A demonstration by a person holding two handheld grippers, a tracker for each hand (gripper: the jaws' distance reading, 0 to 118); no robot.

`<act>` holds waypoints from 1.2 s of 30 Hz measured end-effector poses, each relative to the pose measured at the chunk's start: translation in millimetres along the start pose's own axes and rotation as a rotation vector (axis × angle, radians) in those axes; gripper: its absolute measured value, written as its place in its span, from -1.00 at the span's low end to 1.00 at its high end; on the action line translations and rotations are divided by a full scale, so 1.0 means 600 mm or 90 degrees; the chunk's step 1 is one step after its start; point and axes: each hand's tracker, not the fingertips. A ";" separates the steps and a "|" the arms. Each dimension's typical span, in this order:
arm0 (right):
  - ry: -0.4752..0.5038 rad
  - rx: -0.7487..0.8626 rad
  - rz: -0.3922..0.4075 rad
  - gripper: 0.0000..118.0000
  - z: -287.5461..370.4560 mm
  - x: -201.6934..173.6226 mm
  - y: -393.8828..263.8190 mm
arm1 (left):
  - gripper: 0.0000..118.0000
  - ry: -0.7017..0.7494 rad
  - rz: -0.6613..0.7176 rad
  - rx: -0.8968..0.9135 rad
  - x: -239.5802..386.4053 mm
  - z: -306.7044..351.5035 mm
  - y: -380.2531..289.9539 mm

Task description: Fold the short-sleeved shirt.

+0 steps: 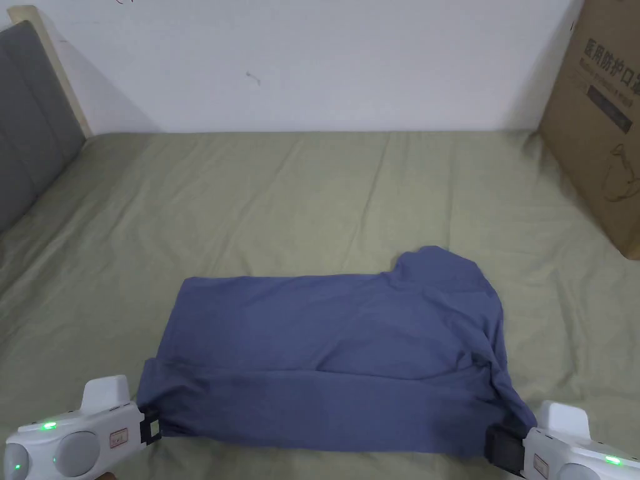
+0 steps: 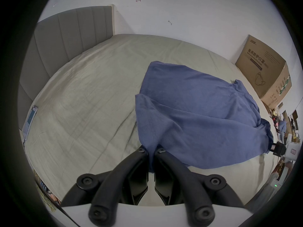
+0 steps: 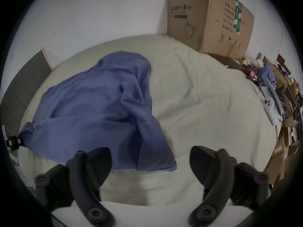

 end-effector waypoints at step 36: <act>0.027 -0.045 -0.075 -0.76 0.128 0.067 -0.143 | -0.61 0.061 -0.028 -0.090 0.010 0.062 -0.160</act>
